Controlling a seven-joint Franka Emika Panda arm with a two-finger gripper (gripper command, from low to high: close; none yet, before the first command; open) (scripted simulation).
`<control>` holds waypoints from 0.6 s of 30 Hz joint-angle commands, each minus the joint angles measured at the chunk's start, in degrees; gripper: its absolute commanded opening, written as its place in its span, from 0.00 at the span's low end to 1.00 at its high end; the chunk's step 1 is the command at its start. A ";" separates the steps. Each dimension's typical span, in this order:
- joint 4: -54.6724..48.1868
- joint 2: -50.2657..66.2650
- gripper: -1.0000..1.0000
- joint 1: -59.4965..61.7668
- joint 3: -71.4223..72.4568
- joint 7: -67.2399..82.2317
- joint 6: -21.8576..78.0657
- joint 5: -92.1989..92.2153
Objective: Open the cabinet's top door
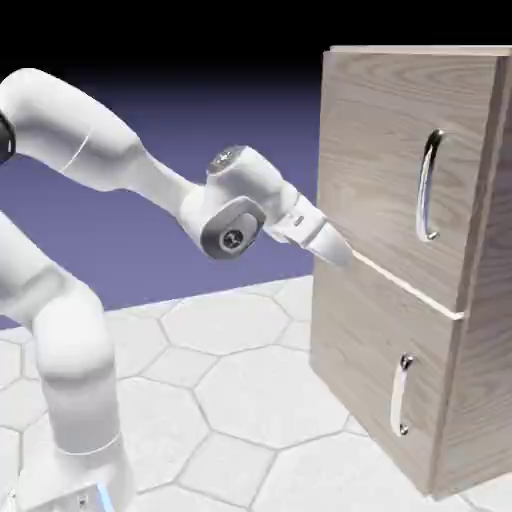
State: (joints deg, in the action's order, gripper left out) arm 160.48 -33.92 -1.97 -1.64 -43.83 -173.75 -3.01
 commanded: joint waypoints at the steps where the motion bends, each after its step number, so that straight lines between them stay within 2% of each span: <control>1: -0.44 -1.05 0.50 -1.07 -1.36 -1.14 0.21 -2.50; 18: -7.84 -18.79 0.50 -19.20 -24.50 -20.56 3.80 -44.86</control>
State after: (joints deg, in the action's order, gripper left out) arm 152.63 -52.71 -21.17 -26.14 -64.40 -169.96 -47.86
